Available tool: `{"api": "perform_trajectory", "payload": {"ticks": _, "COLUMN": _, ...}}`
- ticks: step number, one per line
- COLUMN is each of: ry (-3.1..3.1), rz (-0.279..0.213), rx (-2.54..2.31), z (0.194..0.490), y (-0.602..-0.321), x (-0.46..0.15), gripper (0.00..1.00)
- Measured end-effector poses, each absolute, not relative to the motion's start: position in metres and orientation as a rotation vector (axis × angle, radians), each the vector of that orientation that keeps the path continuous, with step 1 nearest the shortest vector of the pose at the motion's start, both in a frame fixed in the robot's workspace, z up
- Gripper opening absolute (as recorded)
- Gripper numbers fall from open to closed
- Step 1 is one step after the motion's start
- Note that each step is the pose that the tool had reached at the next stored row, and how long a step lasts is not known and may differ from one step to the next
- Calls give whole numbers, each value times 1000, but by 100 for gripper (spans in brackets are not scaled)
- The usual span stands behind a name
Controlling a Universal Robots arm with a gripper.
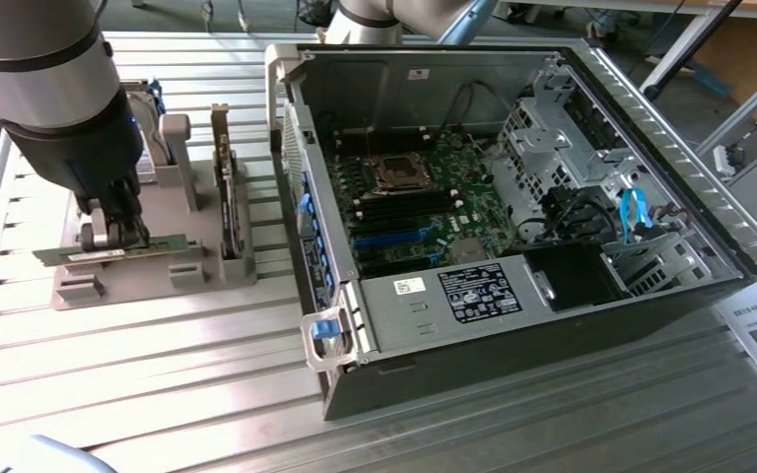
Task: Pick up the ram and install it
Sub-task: 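Pick up the ram and move it above insertion slot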
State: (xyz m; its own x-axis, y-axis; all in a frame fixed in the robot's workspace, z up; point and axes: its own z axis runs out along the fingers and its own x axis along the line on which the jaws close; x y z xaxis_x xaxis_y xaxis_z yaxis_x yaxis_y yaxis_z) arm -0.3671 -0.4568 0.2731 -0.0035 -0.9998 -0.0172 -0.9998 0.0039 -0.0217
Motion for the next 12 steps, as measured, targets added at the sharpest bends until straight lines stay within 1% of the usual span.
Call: {"api": "perform_trajectory", "payload": {"ticks": 12, "ry": 2206, "rz": -5, "rx": -2198, "z": 283, "y": -457, "x": -367, "gripper": 12}}
